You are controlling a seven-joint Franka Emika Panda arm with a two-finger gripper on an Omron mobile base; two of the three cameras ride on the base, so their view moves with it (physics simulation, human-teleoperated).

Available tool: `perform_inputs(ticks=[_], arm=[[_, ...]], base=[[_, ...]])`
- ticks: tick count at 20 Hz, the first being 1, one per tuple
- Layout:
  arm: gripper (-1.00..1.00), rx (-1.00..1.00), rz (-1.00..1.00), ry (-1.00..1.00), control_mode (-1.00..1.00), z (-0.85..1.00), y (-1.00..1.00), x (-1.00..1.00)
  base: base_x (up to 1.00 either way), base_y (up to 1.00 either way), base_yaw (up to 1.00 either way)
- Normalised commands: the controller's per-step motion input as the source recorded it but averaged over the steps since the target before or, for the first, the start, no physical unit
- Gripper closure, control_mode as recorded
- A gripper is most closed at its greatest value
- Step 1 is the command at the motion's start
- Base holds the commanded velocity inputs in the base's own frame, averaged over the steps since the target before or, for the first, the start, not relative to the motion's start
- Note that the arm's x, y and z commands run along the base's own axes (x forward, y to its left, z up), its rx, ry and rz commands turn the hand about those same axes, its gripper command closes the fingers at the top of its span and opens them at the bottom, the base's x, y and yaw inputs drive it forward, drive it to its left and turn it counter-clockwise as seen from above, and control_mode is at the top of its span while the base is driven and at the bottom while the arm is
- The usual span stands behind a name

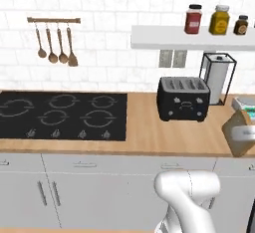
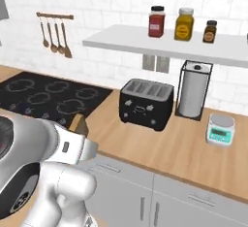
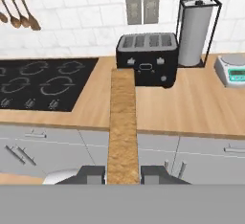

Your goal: Start the toaster. Once the lever pops up, take the bread to the plate on the dining counter.

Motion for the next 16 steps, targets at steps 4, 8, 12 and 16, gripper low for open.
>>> perform_inputs(ticks=[4,8,12,16], arm=[[1.0,0.0,0.0,0.0,1.0,0.0,0.0,0.0],[1.0,0.0,0.0,0.0,1.0,0.0,0.0,0.0],[1.0,0.0,0.0,0.0,1.0,0.0,0.0,0.0],[1.0,0.0,0.0,0.0,1.0,0.0,0.0,0.0]], base=[[-0.36,0.0,0.98],[-0.1,0.0,1.0],[-0.07,0.0,1.0],[0.0,0.0,1.0]])
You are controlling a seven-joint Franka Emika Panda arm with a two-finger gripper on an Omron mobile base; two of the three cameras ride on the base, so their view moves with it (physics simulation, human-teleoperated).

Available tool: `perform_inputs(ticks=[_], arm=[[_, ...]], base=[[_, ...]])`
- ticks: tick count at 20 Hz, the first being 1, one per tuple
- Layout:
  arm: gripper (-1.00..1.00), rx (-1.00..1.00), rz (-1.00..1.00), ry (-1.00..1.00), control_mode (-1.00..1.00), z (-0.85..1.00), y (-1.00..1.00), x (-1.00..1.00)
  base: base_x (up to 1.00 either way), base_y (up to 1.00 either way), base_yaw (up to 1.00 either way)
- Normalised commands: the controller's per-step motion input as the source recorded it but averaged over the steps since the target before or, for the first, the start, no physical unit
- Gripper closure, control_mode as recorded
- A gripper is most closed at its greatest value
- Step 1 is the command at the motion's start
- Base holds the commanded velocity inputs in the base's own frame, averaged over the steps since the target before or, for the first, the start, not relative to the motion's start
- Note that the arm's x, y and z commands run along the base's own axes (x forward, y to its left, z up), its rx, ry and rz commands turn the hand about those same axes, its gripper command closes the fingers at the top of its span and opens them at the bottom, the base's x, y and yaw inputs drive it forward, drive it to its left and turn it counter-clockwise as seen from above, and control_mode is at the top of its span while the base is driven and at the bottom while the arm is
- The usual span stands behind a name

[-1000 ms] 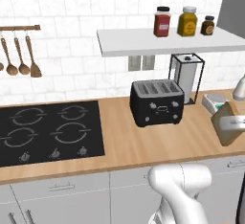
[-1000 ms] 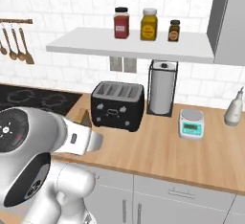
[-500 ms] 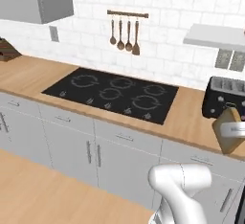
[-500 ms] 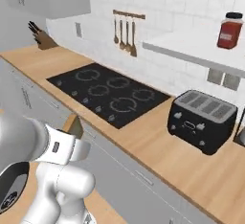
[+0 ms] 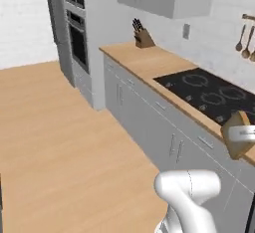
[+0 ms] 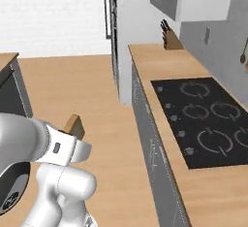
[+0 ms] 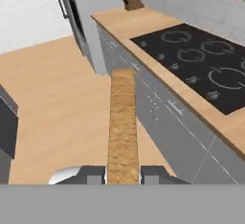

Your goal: Start the toaster. Once the lever pops up, take the bread to the plate on the dining counter.

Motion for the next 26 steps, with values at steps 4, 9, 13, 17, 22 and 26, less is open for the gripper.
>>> perform_inputs(ticks=[4,9,13,17,22,26], arm=[[1.0,0.0,0.0,0.0,1.0,0.0,0.0,0.0],[1.0,0.0,0.0,0.0,1.0,0.0,0.0,0.0],[1.0,0.0,0.0,0.0,1.0,0.0,0.0,0.0],[1.0,0.0,0.0,0.0,1.0,0.0,0.0,0.0],[1.0,0.0,0.0,0.0,1.0,0.0,0.0,0.0],[1.0,0.0,0.0,0.0,1.0,0.0,0.0,0.0]], base=[[0.0,0.0,1.0],[0.0,0.0,1.0],[-0.01,0.0,1.0],[-0.04,0.0,1.0],[-0.04,0.02,1.0],[0.0,0.36,0.96]])
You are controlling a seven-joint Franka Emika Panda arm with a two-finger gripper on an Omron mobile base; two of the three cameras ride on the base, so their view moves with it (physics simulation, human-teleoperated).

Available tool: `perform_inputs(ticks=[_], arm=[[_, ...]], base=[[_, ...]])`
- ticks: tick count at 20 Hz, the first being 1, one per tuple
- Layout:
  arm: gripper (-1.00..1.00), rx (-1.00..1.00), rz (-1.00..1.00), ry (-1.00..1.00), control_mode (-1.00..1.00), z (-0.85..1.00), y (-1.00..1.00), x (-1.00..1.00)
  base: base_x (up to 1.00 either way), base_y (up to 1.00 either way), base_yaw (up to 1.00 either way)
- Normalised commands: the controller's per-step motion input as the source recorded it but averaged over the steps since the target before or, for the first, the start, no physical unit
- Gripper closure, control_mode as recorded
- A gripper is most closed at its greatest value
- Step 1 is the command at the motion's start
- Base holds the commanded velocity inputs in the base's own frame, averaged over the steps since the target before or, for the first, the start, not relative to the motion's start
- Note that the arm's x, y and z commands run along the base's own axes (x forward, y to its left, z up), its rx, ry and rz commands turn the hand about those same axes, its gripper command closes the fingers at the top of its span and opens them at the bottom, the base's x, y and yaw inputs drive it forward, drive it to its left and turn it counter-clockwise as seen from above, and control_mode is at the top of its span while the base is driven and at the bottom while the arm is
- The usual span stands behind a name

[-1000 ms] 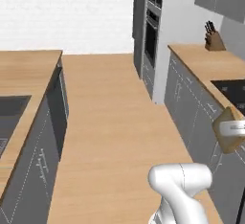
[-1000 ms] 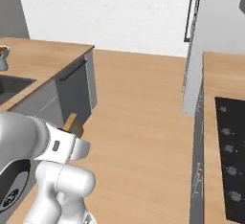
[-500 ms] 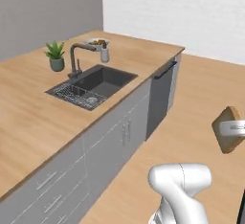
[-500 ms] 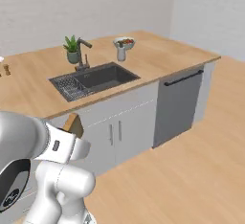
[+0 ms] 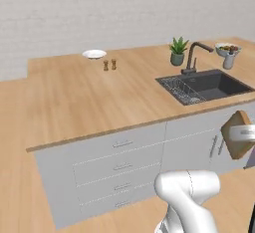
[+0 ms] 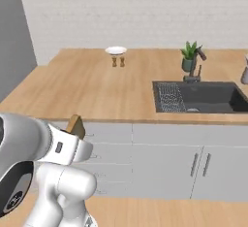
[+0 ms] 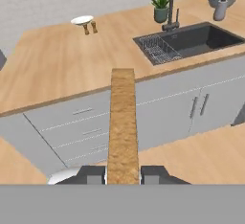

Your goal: Start the toaster. Once the lever pops up, take the bread to the plate on the dining counter.

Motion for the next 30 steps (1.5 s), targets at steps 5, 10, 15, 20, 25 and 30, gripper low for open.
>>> perform_inputs(ticks=[5,10,15,20,25,30], arm=[[1.0,0.0,0.0,0.0,1.0,0.0,0.0,0.0],[1.0,0.0,0.0,0.0,1.0,0.0,0.0,0.0],[1.0,0.0,0.0,0.0,1.0,0.0,0.0,0.0],[1.0,0.0,0.0,0.0,1.0,0.0,0.0,0.0],[1.0,0.0,0.0,0.0,1.0,0.0,0.0,0.0],[1.0,0.0,0.0,0.0,1.0,0.0,0.0,0.0]], base=[[0.16,1.0,0.22],[0.08,1.0,0.04],[0.1,1.0,0.02],[0.94,1.0,0.0],[1.0,1.0,0.0],[1.0,1.0,-0.06]])
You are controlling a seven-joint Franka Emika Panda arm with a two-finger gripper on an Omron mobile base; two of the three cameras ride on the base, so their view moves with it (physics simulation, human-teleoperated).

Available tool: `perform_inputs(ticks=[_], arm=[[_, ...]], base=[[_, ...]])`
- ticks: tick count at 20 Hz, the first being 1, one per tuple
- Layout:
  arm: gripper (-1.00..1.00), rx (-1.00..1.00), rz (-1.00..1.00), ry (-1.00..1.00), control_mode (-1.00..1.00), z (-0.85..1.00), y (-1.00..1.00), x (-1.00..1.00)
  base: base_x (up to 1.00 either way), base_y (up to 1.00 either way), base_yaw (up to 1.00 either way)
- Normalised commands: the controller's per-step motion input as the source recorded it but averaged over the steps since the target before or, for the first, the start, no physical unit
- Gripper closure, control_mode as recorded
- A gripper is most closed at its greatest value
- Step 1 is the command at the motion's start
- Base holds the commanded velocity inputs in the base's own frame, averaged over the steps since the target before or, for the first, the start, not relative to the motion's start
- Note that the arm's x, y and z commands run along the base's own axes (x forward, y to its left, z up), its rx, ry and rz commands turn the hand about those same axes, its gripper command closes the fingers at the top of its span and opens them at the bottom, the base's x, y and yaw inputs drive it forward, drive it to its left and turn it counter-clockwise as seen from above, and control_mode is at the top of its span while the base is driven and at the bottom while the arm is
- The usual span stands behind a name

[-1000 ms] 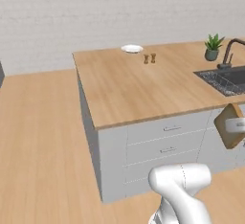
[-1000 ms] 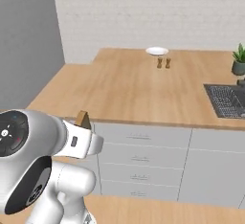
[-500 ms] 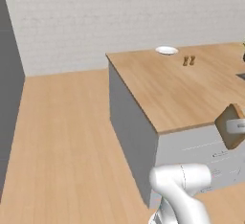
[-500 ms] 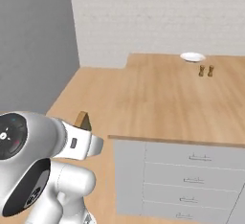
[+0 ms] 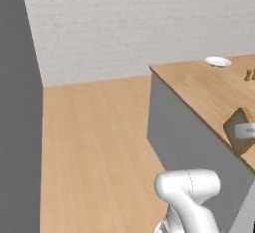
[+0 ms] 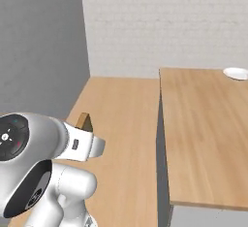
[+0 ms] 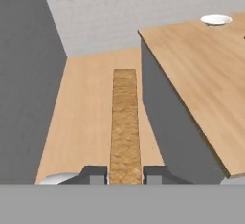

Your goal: Start the toaster. Once the lever pops up, take the bread to the plate on the dining counter.

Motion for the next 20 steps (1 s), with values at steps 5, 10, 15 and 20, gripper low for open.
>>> perform_inputs(ticks=[5,10,15,20], arm=[[1.0,0.0,0.0,0.0,1.0,0.0,0.0,0.0],[1.0,0.0,0.0,0.0,1.0,0.0,0.0,0.0],[1.0,0.0,0.0,0.0,1.0,0.0,0.0,0.0],[1.0,0.0,0.0,0.0,1.0,0.0,0.0,0.0]], base=[[1.0,1.0,-0.31],[1.0,1.0,-0.5],[1.0,0.95,-0.52],[1.0,0.94,-0.47]])
